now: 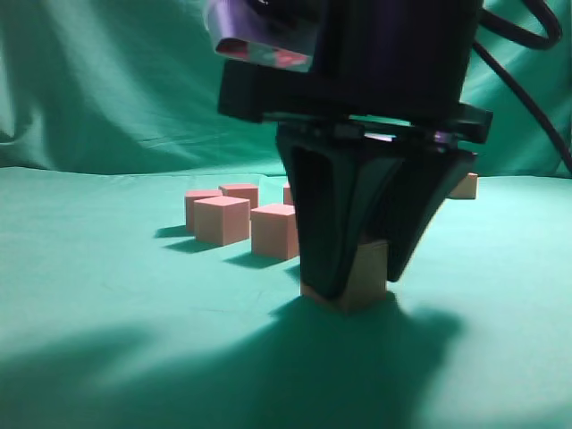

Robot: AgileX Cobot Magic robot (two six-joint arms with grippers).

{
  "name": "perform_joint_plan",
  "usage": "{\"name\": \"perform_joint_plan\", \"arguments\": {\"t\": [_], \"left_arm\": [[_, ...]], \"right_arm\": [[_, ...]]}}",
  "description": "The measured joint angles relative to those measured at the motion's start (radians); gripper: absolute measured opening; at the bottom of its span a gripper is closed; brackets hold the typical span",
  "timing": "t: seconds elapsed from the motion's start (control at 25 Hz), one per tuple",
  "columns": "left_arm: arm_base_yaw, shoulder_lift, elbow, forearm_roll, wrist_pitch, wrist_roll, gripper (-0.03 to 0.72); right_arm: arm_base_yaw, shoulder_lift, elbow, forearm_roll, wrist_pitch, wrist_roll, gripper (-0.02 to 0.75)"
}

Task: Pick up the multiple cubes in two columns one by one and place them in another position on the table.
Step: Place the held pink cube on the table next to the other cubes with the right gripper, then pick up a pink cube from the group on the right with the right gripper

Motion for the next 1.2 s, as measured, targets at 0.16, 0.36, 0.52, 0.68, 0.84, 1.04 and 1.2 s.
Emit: {"name": "perform_joint_plan", "arguments": {"t": [0.16,0.36,0.52,0.68,0.84,1.04,1.2], "left_arm": [[0.0,0.0,0.0,0.0,0.0,0.0,0.0],[0.0,0.0,0.0,0.0,0.0,0.0,0.0],[0.0,0.0,0.0,0.0,0.0,0.0,0.0],[0.0,0.0,0.0,0.0,0.0,0.0,0.0],[0.0,0.0,0.0,0.0,0.0,0.0,0.0],[0.0,0.0,0.0,0.0,0.0,0.0,0.0],[0.0,0.0,0.0,0.0,0.0,0.0,0.0]], "right_arm": [[0.0,0.005,-0.055,0.0,0.09,0.002,0.463],[0.0,0.005,-0.193,-0.004,0.277,0.004,0.474],[0.0,0.005,-0.337,-0.039,0.467,0.004,0.474],[-0.008,0.004,-0.504,-0.145,0.509,0.049,0.474],[-0.107,-0.002,-0.673,-0.249,0.522,0.111,0.474],[-0.339,0.007,-0.806,-0.251,0.526,0.159,0.474],[-0.481,0.081,-0.815,-0.151,0.464,0.158,0.474]]}}
